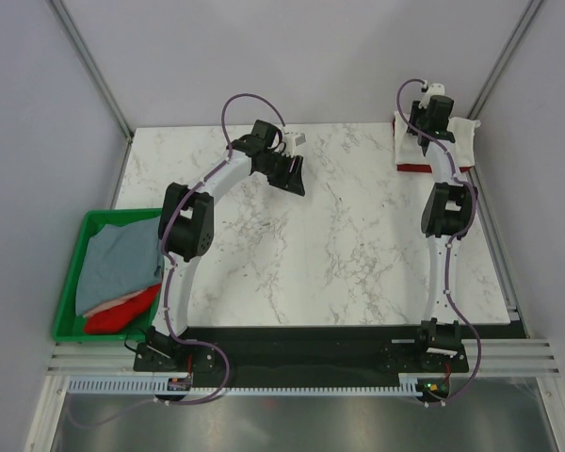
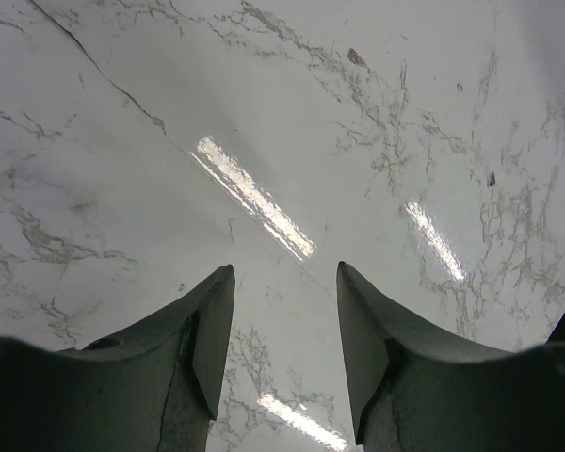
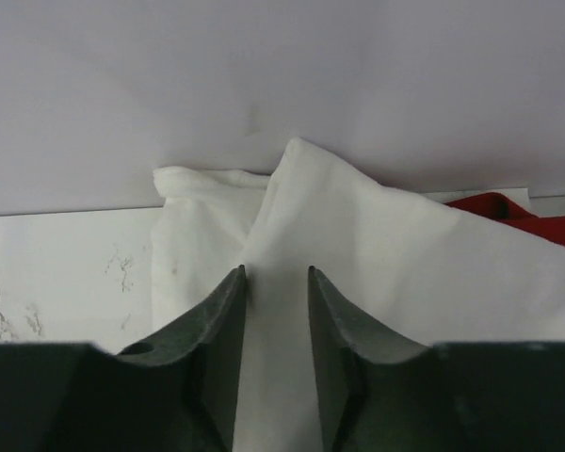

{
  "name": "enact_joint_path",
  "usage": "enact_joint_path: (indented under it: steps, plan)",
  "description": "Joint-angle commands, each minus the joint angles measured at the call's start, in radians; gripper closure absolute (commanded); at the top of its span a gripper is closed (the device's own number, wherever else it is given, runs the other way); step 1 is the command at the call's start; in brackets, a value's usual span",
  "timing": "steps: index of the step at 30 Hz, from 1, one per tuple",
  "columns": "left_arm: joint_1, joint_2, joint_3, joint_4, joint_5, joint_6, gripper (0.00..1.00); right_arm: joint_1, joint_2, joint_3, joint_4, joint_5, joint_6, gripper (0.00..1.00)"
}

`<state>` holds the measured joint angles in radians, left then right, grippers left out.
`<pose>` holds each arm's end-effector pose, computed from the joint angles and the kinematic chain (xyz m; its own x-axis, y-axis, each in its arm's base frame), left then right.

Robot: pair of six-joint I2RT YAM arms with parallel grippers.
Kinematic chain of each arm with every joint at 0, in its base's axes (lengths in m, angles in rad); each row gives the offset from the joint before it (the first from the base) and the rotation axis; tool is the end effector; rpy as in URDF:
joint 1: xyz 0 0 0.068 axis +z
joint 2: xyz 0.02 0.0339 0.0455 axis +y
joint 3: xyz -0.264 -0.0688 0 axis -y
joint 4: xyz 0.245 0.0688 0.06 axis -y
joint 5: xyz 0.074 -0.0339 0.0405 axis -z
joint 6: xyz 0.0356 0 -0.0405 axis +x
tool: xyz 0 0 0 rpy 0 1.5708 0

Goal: Fold and stack the t-shirts
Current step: Neatly place the folded tshirt to the corner

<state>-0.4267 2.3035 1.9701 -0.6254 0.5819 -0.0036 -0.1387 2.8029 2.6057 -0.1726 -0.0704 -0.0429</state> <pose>0.4537 -0.2278 0.2014 -0.7474 0.3365 -0.5729 0.6305 0.6310 -0.4519 0.6175 -0.0837 0.1725 -0.3608 0.0072 -0.9326 0.0575 0.9982 -0.0146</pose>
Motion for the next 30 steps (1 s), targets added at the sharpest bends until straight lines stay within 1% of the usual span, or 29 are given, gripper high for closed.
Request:
enact_joint_path:
  steps: [1,2,3,4,5,7,18,30]
  plan:
    - [0.003,-0.003,0.038,0.029,0.013,-0.009,0.45,0.001,0.020,0.062,0.041,0.003,0.018,0.63]
    - [0.003,-0.001,0.038,0.029,0.012,-0.009,0.45,-0.001,0.023,0.063,0.042,0.004,0.020,0.73]
    - [0.003,-0.001,0.039,0.027,0.010,-0.007,0.45,-0.001,0.026,0.073,0.045,0.004,0.021,0.79]
    - [0.002,-0.001,0.038,0.029,0.009,-0.006,0.45,0.001,0.026,0.074,0.045,0.007,0.023,0.87]
    - [0.002,-0.003,0.038,0.029,0.007,-0.004,0.45,0.001,0.024,0.077,0.045,0.012,0.026,0.98]
    - [-0.001,-0.007,0.035,0.029,0.006,-0.004,0.45,0.002,0.007,0.076,0.045,0.014,0.026,1.00]
    - [-0.006,-0.003,0.039,0.032,0.018,-0.015,0.45,0.008,-0.108,0.053,0.038,-0.048,0.034,1.00]
    - [-0.006,0.014,0.046,0.038,0.033,-0.024,0.45,0.014,-0.112,0.048,0.039,-0.095,0.038,1.00]
